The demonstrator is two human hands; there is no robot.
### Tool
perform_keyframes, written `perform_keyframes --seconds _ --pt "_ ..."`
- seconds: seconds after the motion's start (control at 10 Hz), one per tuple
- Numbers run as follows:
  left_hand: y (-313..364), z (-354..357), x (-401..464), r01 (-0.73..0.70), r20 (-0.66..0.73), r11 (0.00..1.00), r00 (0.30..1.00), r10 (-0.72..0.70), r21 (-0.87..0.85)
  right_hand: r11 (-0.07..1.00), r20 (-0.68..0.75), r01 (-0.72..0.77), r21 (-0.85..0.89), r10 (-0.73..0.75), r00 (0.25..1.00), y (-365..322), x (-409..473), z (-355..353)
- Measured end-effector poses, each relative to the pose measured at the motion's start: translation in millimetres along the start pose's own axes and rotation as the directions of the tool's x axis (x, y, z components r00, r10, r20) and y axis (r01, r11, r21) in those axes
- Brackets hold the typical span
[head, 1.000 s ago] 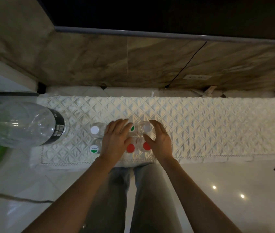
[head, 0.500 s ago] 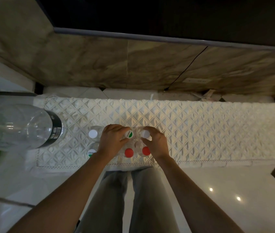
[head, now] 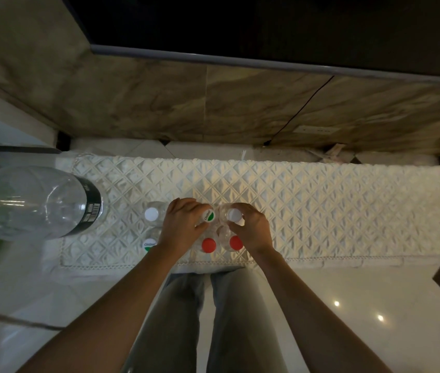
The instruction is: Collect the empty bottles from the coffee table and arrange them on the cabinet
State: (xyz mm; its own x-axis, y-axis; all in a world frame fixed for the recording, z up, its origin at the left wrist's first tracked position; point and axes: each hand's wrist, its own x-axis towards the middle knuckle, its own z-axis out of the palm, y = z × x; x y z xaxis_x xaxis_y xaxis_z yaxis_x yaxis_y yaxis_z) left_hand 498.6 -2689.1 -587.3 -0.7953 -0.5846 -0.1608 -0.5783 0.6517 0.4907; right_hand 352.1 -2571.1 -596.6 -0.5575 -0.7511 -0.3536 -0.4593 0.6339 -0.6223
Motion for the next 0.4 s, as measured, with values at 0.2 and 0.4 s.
perform_keyframes --seconds 0.2,0.4 --pt "0 -10 -5 0.015 0.055 1.000 0.998 -0.015 -0.009 0.996 0.026 0.047 -0.074 -0.045 0.999 -10 -9 -10" --pt "10 -35 -22 0.070 0.055 0.990 0.996 -0.077 0.119 0.974 0.075 0.079 -0.210 -0.065 0.995 -32 -19 -36"
